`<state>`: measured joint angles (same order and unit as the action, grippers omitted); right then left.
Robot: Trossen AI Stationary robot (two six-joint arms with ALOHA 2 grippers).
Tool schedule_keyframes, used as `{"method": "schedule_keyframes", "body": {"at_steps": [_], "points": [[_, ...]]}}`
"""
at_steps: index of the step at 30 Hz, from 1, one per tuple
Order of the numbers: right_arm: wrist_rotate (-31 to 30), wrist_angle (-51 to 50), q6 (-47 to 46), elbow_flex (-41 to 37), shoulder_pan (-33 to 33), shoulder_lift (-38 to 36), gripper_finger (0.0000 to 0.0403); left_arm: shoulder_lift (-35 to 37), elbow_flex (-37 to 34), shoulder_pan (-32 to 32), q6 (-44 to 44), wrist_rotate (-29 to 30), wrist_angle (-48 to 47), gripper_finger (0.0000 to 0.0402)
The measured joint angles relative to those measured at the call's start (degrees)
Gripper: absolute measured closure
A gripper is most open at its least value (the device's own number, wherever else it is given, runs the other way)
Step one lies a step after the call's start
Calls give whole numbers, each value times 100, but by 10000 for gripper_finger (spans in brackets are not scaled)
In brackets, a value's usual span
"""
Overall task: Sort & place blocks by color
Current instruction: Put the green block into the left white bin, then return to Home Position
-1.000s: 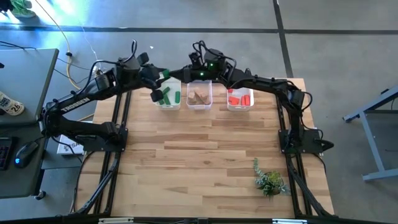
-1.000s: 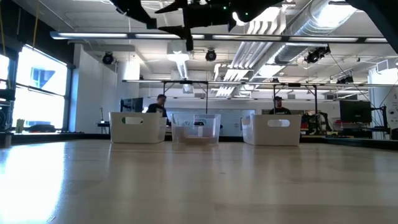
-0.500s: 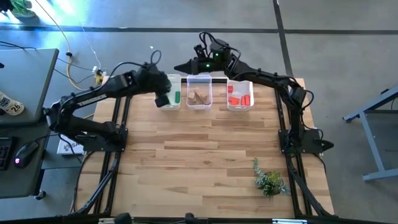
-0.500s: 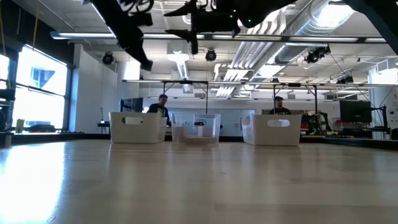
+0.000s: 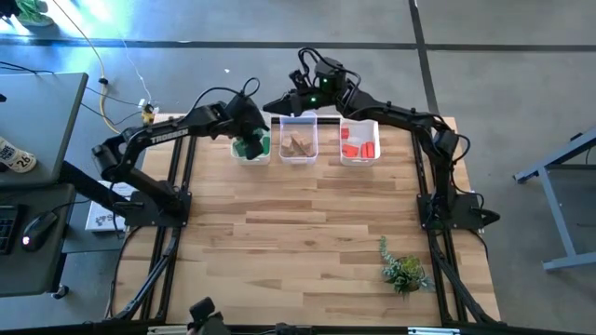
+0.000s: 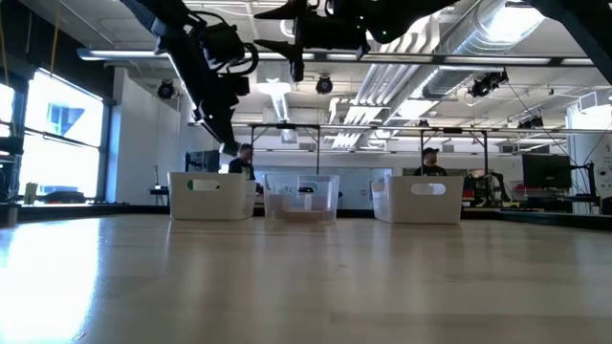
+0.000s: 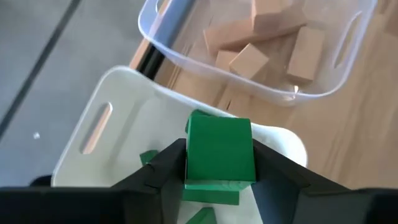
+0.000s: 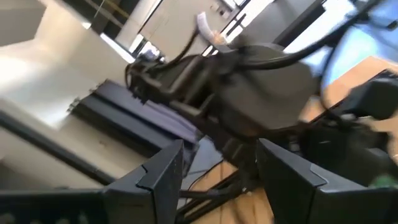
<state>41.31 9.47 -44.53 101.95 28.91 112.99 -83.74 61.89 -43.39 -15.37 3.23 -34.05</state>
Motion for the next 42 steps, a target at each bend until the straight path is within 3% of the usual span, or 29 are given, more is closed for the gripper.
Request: {"method": "schedule_keyframes", "body": {"at_steps": [13,24,32,42], "points": [[1255,-22,-42,2,168,0,215,-109,0,-237,914,-10,183,229],[1777,-75,373,4,69,0,215,897,0,219,1774,-585,182,228],[1337,-334,599,9,-320,-24,214,2181,-55,797,1939,-585,208,227],[-51,-369,451,9,-838,-28,215,3918,-931,1289,2439,-419,471,227]]}}
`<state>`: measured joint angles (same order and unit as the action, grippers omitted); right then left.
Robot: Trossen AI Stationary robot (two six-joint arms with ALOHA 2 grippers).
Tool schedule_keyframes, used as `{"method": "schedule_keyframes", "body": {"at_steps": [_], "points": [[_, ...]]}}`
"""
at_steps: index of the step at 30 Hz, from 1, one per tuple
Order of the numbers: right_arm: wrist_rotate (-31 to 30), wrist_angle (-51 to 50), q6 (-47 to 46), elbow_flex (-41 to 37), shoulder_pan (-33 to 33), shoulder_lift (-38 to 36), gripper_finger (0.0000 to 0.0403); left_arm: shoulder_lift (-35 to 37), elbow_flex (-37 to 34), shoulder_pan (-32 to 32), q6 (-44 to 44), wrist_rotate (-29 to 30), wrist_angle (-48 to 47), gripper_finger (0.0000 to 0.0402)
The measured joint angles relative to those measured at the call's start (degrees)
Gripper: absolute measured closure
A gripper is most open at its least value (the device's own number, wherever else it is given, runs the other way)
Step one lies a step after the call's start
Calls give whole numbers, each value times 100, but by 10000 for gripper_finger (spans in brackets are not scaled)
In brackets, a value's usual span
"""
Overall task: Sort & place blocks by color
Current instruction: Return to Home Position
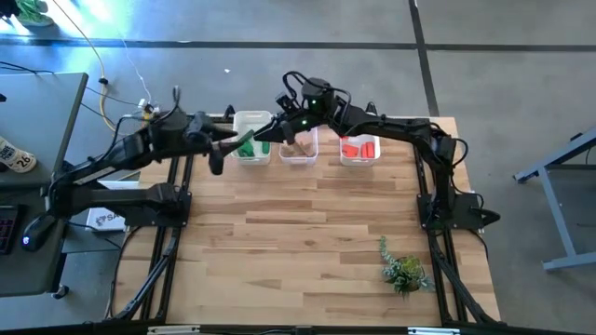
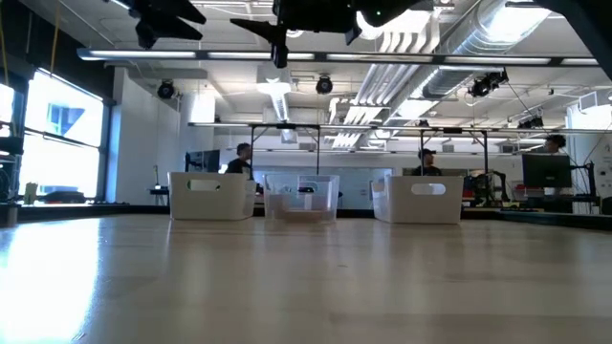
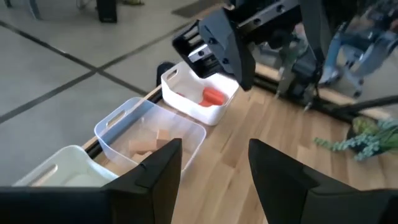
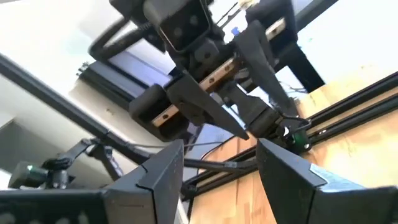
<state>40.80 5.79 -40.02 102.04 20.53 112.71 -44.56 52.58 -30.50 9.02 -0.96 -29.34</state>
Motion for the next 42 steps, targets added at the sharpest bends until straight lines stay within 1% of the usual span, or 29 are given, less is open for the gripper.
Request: {"method": "schedule_keyframes", "body": {"at_steps": [7,11,16,24,29,32,36,39,42], "points": [[-786,178,-146,0,-336,0,215,1082,-1272,259,196,7,744,227],[-1049,391,-274,0,-554,0,214,1577,-1910,409,353,-8,1269,227],[-1043,641,-336,0,-771,0,214,2111,-2552,568,432,-32,1719,227],[-1019,781,-217,0,-943,-17,214,2765,-3328,678,361,-15,1794,227],[-884,680,87,-7,-943,-372,214,3011,-3820,680,653,-9,2204,227],[-722,275,502,-4,-900,-790,214,3041,-4079,680,919,28,2462,227],[-787,-814,1387,-4,-830,-1522,214,3038,-4388,678,1205,156,2956,227],[-1205,-2045,2170,2,-795,-2169,214,3026,-4567,678,1369,409,3084,227],[-2163,-3381,2998,2,-865,-2813,214,3030,-4776,678,1507,459,3123,227]]}}
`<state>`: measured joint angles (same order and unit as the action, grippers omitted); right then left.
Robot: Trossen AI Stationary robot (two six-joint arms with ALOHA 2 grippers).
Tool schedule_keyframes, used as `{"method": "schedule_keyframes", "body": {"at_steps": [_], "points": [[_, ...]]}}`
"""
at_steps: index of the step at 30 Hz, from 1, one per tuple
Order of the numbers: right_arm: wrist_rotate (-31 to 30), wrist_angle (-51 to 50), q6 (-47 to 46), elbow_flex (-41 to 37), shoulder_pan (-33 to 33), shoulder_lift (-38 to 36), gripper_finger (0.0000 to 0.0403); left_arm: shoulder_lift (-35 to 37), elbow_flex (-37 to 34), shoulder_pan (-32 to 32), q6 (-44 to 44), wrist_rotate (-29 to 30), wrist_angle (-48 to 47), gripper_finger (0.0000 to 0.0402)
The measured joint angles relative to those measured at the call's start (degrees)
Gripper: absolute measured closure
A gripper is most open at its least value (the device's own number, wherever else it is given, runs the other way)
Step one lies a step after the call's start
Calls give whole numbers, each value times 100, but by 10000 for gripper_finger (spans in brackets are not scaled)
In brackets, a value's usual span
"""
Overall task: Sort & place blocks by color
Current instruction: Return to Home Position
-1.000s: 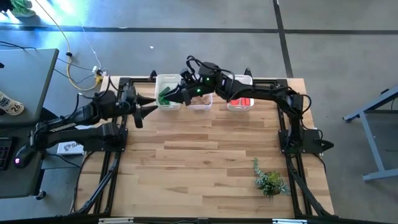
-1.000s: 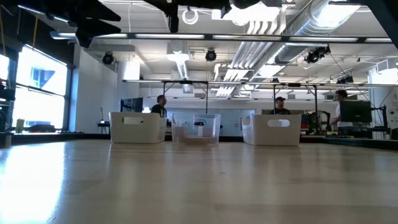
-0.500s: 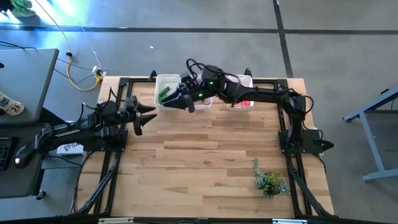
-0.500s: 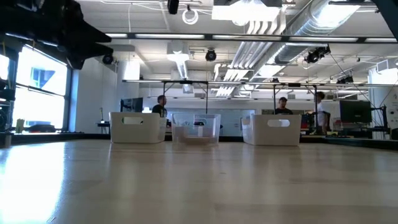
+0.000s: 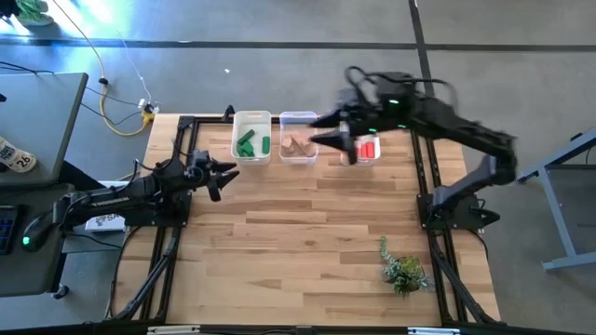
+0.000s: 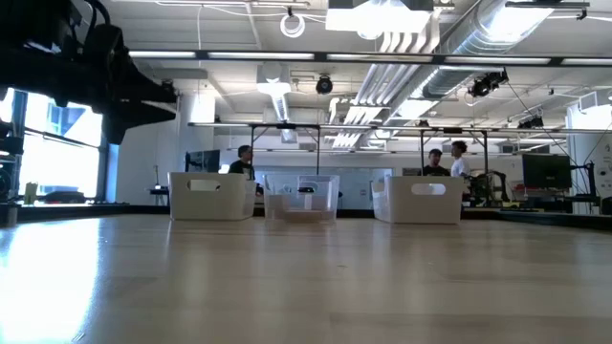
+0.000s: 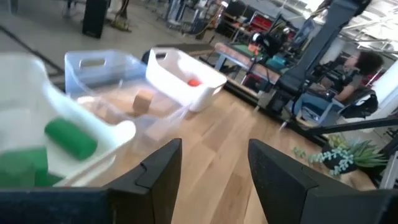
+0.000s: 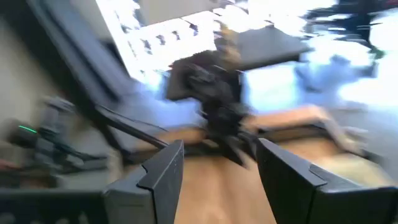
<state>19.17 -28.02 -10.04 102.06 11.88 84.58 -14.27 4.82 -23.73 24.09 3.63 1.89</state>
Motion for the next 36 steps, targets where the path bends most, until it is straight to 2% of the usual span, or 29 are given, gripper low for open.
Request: {"method": "schedule_keyframes", "body": {"at_steps": [4,7,13,17,22,28,36], "points": [[-1369,-1037,624,-179,-292,-805,214,-15,-208,0,236,-53,56,227],[-1785,-1117,856,-699,-438,-1476,214,-15,-361,0,381,-163,214,227],[-1961,-697,726,-2525,-454,-2955,214,-19,-418,0,427,-169,243,227],[-2239,-197,463,-3789,-454,-3866,214,-19,-418,0,427,-149,303,227],[-2298,554,204,-5242,-454,-4822,214,-19,-418,0,427,-128,285,227],[-2205,1681,-225,-6626,-454,-5638,214,-19,-416,0,427,160,266,227],[-2419,2364,-625,-8002,-454,-6229,214,-19,-416,0,427,324,217,227]]}}
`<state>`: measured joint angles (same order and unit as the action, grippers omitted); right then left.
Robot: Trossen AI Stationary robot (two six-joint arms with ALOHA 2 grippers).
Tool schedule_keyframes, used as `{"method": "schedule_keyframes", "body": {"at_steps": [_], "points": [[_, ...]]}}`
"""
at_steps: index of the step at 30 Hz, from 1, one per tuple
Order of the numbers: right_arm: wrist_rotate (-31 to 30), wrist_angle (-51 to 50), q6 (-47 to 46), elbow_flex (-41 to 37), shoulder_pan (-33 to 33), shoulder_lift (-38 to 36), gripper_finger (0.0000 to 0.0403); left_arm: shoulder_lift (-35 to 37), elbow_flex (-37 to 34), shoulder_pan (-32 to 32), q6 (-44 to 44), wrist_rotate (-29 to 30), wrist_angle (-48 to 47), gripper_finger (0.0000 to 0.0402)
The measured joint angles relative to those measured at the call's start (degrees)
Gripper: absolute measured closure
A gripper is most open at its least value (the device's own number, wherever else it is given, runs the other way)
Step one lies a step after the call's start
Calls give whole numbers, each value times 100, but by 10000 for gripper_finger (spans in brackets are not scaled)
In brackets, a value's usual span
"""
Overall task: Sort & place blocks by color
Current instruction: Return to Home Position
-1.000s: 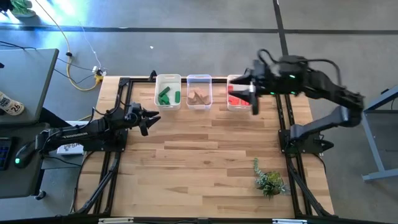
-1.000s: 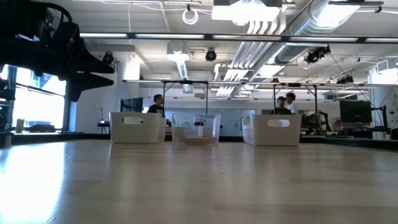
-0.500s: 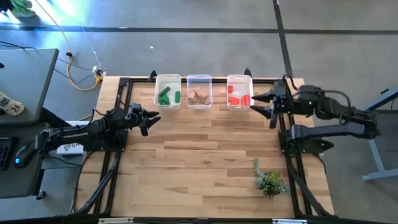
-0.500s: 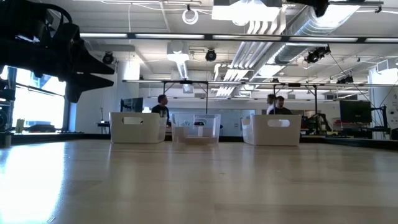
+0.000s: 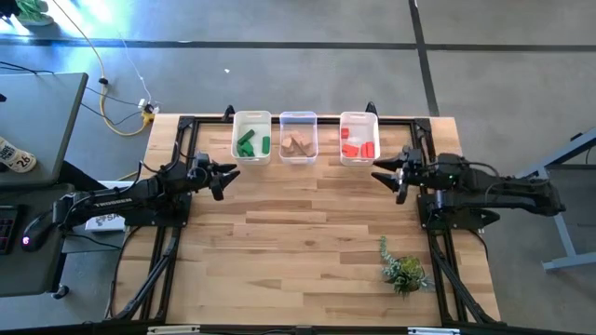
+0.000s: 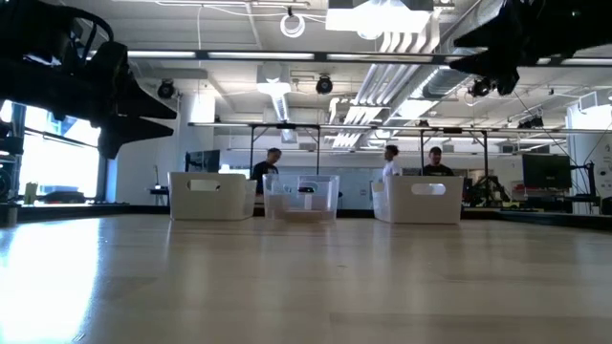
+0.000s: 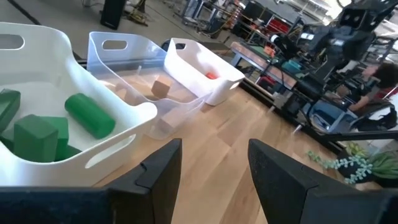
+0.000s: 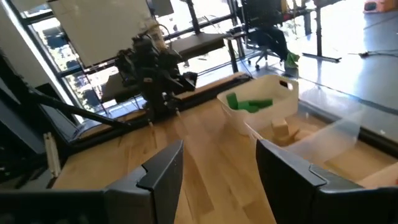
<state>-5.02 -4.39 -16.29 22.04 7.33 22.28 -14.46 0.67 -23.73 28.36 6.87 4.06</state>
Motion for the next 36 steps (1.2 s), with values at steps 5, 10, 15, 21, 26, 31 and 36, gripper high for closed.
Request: {"method": "schedule_keyframes", "body": {"at_steps": [5,10,15,21,26,31,36], "points": [[-100,483,-203,-634,0,-107,214,0,2,0,0,15,-207,227],[-88,959,-322,-1131,0,-107,214,-49,4,-1,-222,214,-237,227],[-69,1290,-487,-1548,0,-107,214,-48,4,0,-306,223,-226,227],[-75,1284,-691,-1829,0,-105,214,-48,4,-1,-719,234,-224,227],[-226,1292,-699,-1849,0,-105,214,-48,4,-2,-841,236,-221,227],[-379,1286,-657,-1849,0,-103,214,-48,4,0,-757,236,-219,227],[-392,1096,-734,-1849,0,-92,214,-48,4,-1,-756,234,-219,227]]}}
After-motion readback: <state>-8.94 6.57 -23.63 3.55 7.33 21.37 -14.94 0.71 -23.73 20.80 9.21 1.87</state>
